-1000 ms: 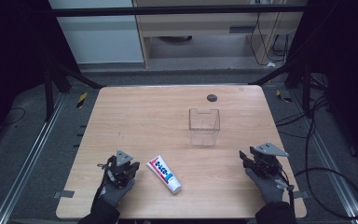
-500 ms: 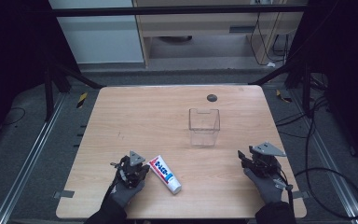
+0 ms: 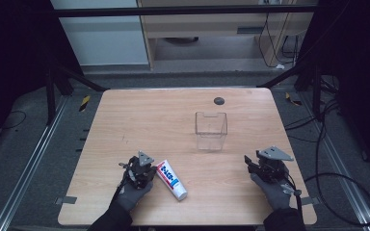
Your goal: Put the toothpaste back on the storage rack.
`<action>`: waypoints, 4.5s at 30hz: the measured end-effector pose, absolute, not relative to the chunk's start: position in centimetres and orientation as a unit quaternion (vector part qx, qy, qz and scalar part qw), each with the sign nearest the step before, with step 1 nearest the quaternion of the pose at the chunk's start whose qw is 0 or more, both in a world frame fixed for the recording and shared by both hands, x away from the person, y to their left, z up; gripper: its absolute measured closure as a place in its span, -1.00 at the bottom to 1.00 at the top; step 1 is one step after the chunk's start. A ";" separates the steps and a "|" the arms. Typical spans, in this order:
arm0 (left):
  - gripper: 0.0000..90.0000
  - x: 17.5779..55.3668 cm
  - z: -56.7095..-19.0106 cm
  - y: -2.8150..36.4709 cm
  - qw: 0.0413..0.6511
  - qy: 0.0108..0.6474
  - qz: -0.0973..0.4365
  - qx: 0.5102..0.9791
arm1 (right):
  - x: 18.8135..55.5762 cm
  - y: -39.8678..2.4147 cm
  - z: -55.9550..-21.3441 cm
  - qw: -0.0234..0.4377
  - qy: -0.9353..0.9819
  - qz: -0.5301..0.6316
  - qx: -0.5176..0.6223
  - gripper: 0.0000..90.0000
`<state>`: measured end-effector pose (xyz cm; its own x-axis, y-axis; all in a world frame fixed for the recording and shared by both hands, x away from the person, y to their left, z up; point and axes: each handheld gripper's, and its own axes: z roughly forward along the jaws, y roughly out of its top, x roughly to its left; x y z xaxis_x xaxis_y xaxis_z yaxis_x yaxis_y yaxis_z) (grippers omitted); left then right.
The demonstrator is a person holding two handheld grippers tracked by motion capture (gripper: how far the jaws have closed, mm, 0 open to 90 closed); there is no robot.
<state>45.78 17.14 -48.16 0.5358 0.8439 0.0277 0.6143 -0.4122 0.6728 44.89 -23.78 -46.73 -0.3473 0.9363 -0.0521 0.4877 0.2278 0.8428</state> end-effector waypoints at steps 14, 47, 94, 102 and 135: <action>0.99 47.2 -48.2 15.4 0.311 0.439 0.176 0.824 | 45.0 -23.6 -46.8 0.294 0.728 0.382 0.488 0.09; 0.98 47.7 -48.0 12.0 0.316 0.402 0.153 0.846 | 45.1 -23.5 -46.8 0.297 0.728 0.380 0.487 0.07; -0.24 45.5 -41.7 10.3 0.318 0.363 0.140 0.865 | 44.8 -24.5 -46.6 0.300 0.723 0.379 0.493 0.01; -0.29 46.0 -42.3 9.9 0.284 0.363 0.126 0.878 | 44.9 -24.2 -46.7 0.299 0.727 0.375 0.492 0.01; -0.22 47.8 -45.4 8.2 0.207 0.384 0.064 0.897 | 45.0 -24.0 -46.9 0.296 0.735 0.369 0.487 0.01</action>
<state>47.83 8.24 -45.40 0.6961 0.7166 -0.0439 0.6634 -0.6186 0.4209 45.01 -24.01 -46.89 -0.3512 0.9332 -0.0760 0.4968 0.2546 0.8297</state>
